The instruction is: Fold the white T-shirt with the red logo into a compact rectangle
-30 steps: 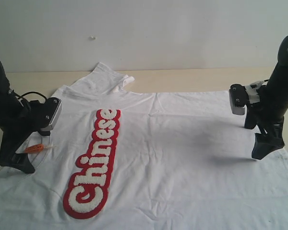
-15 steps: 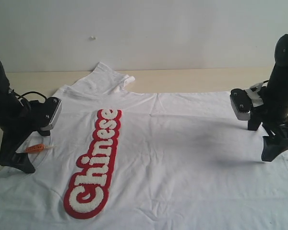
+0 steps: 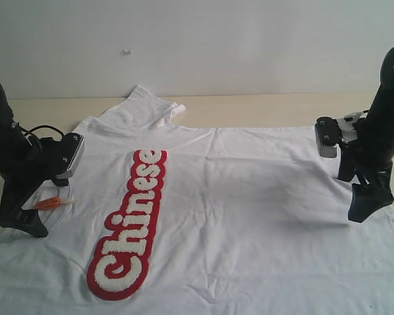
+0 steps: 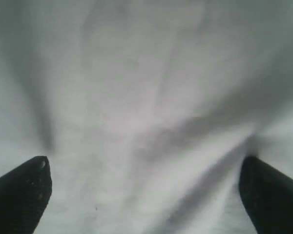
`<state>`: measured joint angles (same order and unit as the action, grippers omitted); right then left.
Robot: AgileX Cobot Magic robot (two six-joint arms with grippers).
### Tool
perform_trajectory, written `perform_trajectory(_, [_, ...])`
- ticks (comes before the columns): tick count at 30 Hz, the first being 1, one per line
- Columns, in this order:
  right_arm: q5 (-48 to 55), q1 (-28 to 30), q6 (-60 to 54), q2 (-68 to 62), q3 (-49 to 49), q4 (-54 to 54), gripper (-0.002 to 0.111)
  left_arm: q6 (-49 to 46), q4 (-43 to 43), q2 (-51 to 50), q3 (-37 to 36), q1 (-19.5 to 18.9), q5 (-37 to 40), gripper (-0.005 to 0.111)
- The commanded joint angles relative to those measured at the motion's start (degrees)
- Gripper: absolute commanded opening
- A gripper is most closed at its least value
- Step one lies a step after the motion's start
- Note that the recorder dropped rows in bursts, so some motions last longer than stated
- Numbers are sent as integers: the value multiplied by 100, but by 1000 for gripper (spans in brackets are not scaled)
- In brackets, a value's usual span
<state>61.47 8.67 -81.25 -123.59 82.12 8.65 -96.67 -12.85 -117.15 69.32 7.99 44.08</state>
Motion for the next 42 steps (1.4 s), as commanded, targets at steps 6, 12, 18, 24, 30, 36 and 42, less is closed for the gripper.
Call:
perform_trajectory(6, [295, -4, 192, 863, -101, -327, 105, 70, -1, -245, -73, -6, -496, 105])
perform_trajectory(12, [-501, -138, 349, 1311, -994, -1175, 105, 70, -1, -245, -73, -6, -506, 105])
perform_trajectory(18, [-1612, -399, 528, 1422, -1547, -1291, 105, 121, -1, -245, -73, -6, -625, 105])
perform_trajectory(24, [-1925, -386, 542, 1258, -1547, -376, 105, 121, -1, -245, -73, -6, -625, 105])
perform_trajectory(30, [-1451, -386, -407, 1058, -1547, -304, 102, 121, -1, -245, -73, -6, -625, 105])
perform_trajectory(36, [-1451, -386, -418, 1001, -1547, -603, 101, 121, -1, -245, -73, -6, -599, 105])
perform_trajectory(42, [-1560, -299, -240, 929, -1547, -865, 101, 121, 10, -245, -73, -6, -431, 105])
